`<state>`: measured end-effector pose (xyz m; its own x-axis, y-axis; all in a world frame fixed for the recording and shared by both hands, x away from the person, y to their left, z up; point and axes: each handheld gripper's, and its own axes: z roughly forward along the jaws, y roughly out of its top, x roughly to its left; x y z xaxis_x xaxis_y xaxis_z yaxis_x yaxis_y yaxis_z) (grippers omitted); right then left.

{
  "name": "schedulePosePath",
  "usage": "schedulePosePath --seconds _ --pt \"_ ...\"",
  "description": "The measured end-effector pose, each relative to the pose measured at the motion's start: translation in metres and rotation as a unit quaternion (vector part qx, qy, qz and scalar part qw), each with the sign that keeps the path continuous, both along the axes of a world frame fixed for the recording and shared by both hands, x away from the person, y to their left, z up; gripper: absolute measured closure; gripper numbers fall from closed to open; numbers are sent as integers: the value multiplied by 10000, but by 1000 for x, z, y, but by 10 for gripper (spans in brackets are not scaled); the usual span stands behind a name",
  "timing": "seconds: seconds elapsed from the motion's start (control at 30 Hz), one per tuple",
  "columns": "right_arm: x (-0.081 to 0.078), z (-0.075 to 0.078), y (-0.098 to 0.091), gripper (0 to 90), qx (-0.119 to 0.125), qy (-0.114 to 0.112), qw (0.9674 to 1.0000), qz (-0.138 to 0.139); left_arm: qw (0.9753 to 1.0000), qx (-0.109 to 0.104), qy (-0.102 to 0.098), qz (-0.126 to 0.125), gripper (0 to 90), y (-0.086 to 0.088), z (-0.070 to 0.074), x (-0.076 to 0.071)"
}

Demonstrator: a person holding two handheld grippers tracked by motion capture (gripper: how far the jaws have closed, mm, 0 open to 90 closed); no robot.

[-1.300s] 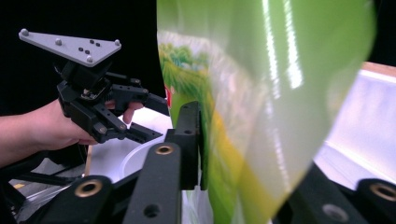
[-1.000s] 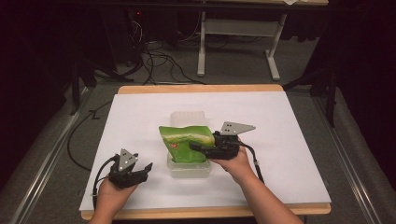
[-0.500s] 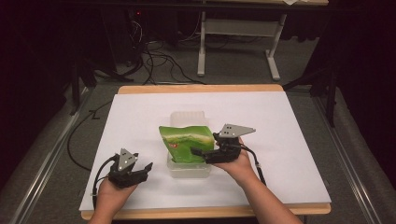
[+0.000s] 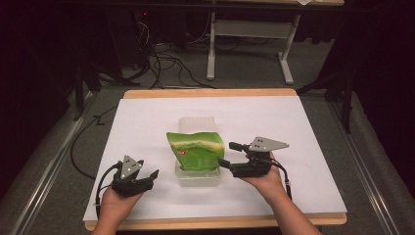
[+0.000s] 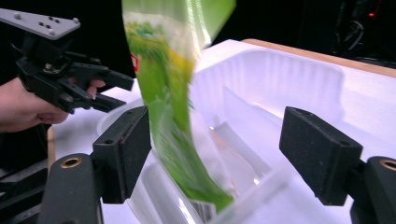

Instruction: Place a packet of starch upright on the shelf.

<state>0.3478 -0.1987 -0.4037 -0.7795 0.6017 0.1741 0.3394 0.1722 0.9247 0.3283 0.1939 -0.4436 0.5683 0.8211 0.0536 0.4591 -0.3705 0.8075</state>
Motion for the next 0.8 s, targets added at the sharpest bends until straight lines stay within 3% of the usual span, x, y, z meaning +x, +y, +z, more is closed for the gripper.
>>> schedulePosePath --seconds 0.27,0.5,0.67,0.8 --pt "-11 0 -32 252 -209 -109 9989 -393 10000 -31 -3 25 353 1 0 0" --pt "-19 -4 -76 254 -308 -121 9947 -978 10000 -21 4 33 353 1 0 1" --pt "-26 -11 -107 267 -486 -88 9877 -1486 10000 7 15 37 353 1 -1 1" --pt "-28 -19 -127 286 -711 62 9757 -2072 10000 -12 17 54 352 0 -1 1"
